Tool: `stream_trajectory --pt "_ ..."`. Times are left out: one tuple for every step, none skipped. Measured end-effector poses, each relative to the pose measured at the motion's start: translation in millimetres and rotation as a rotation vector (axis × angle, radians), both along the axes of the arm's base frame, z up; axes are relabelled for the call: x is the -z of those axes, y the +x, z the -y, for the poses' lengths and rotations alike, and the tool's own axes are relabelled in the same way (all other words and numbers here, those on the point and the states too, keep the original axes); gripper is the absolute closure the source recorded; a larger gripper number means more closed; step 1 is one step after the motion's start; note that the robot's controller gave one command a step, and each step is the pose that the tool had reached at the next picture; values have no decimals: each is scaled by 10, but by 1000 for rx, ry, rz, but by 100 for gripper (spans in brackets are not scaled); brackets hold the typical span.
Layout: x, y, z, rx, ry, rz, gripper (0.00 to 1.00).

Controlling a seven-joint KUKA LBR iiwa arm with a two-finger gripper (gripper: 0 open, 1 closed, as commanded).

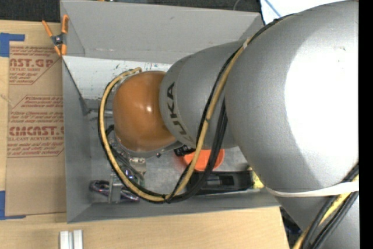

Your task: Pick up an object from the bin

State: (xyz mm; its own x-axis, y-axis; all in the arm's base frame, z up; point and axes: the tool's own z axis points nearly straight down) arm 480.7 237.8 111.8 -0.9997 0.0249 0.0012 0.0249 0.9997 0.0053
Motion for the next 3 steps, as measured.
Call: stream_trajectory --pt "418 9 53 14 1 12 0" --pt "422 -13 88 215 3 4 100" --pt "422 -13 88 215 3 4 100"
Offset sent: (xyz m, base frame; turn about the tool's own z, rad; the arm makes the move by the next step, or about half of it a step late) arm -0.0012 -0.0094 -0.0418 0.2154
